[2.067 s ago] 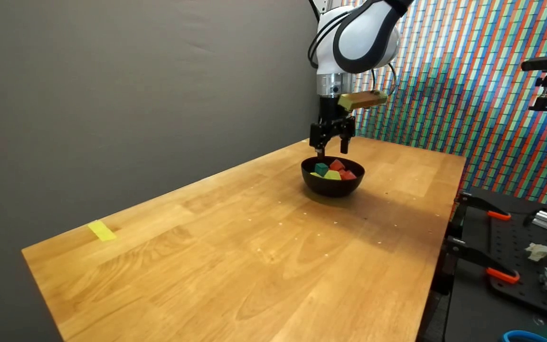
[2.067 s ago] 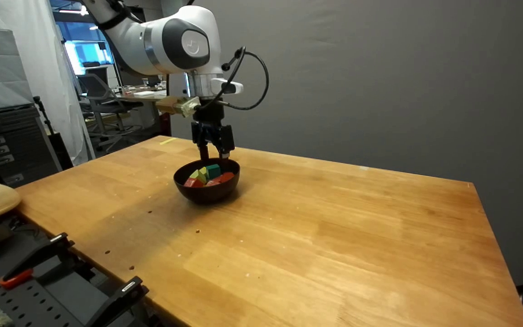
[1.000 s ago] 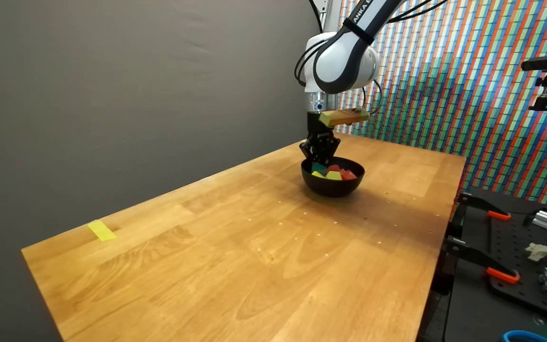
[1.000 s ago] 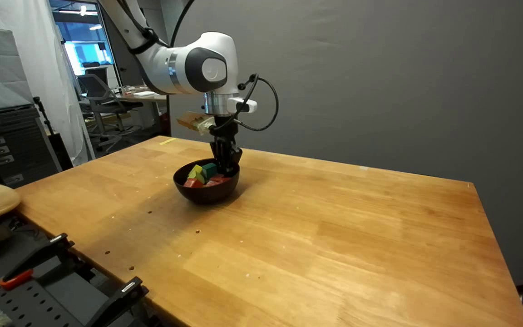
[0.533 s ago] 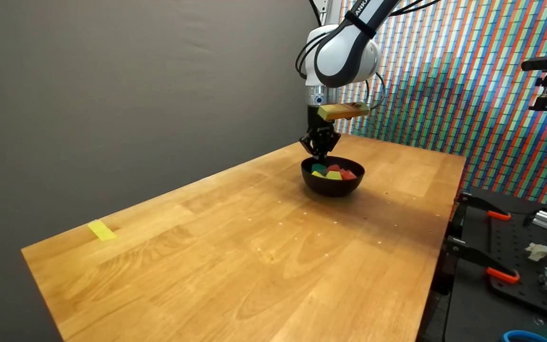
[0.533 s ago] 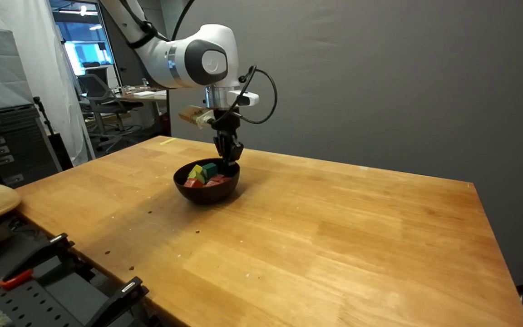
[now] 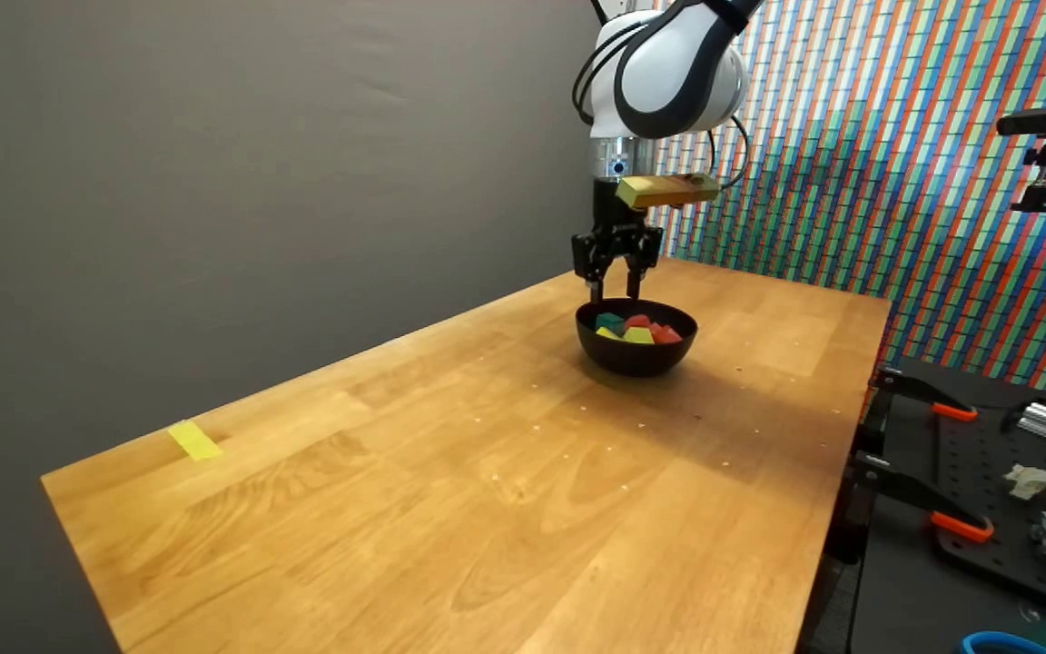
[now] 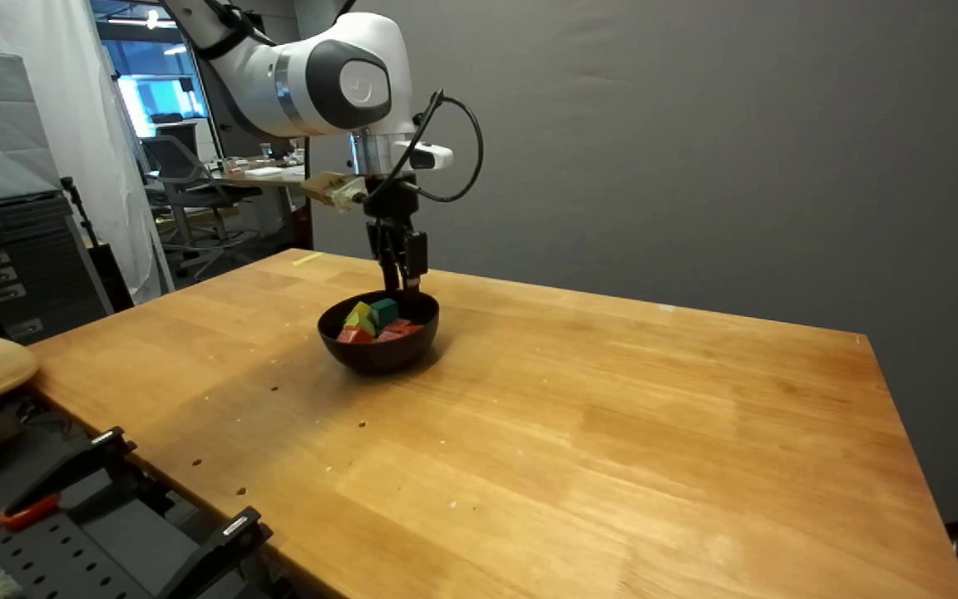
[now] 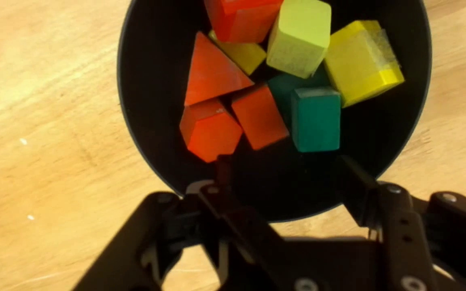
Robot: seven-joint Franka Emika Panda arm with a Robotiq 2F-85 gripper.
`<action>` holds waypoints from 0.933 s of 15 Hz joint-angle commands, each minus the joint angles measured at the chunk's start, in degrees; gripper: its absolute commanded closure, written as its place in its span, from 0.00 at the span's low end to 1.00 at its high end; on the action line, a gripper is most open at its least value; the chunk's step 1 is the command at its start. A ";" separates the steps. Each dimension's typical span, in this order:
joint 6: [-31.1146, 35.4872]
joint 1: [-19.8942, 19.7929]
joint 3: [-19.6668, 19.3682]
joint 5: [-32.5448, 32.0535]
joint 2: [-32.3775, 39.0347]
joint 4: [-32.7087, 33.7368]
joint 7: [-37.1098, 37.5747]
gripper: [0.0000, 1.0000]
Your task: Remove the blocks from the bowl and put them on the table
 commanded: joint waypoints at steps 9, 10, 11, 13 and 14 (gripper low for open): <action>-3.47 1.40 0.47 0.90 5.95 4.39 0.75 0.55; -3.63 1.81 0.37 0.62 6.09 4.84 0.94 0.65; -4.17 2.14 0.24 0.35 6.03 5.35 1.16 0.72; -4.50 2.73 0.02 -0.12 5.51 5.79 1.54 0.87; -4.62 3.02 -0.09 -0.31 5.05 5.79 1.80 0.95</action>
